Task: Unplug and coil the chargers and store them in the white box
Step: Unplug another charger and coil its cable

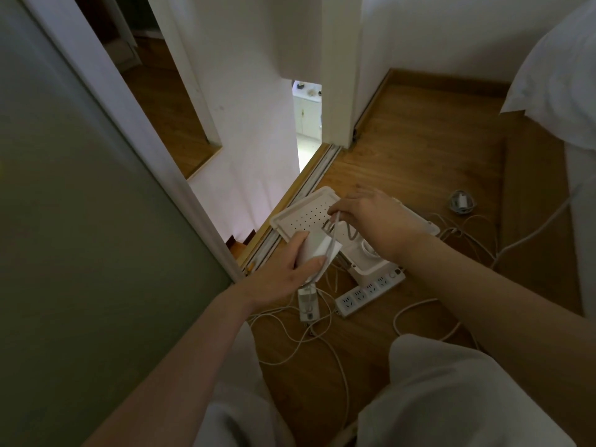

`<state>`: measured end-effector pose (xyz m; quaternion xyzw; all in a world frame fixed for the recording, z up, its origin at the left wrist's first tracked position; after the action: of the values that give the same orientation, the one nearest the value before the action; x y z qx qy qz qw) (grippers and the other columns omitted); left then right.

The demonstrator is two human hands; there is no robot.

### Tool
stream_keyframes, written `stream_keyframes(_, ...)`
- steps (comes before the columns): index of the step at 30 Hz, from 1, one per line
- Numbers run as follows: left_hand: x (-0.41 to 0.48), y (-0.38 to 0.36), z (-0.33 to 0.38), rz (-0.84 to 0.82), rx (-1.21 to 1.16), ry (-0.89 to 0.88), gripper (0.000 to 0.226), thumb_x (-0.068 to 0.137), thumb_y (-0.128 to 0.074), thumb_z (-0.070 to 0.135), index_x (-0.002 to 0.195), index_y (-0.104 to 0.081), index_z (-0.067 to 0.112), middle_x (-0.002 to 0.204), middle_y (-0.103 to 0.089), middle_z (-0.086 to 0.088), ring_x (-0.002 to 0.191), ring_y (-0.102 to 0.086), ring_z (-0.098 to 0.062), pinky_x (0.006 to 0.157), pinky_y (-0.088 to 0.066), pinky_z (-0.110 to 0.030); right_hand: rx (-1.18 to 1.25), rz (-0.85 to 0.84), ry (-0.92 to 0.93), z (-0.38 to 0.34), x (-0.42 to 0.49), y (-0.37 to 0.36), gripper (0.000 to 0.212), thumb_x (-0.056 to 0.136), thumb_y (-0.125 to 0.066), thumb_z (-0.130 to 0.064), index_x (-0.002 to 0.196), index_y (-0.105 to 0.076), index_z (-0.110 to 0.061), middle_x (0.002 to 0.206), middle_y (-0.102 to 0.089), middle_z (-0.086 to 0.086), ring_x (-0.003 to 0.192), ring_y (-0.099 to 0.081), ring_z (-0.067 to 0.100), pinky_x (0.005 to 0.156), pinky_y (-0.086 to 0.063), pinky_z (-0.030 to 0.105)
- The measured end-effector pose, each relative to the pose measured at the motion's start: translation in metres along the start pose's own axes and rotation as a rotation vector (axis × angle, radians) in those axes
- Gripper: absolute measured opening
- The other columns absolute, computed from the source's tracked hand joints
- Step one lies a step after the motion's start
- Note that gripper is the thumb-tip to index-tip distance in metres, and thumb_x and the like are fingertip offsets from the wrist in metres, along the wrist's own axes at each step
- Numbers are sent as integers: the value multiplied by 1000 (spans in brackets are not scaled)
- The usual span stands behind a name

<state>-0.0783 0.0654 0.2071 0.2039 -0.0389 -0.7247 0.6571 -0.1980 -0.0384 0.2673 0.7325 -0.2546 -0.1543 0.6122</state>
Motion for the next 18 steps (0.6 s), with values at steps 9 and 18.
stream_keyframes(9,2,16,3,220,-469,44,37,88,-48,37,123,-43,27,107,-54,-1,84,-57,-5,60,-48,-14,343,36,-253,18,-3,-4,23,99,-40,-18,107,-61,-12,89,-64,0,73,-55,10,63,-40,21)
stream_keyframes(18,5,16,-11,356,-233,154,36,93,-52,8,126,-38,13,112,-51,-1,88,-58,-13,57,-52,-17,515,-33,60,-13,3,12,17,91,-56,-20,97,-69,-11,81,-64,0,71,-56,5,63,-41,11)
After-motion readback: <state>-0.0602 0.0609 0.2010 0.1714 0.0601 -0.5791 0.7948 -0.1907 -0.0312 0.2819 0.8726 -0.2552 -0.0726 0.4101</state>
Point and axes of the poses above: each hand's wrist, its own x-axis towards the middle knuckle, its own y-axis out of the back of the hand, z = x × y, the point moved 4 cm from there along x, towards the middle knuckle
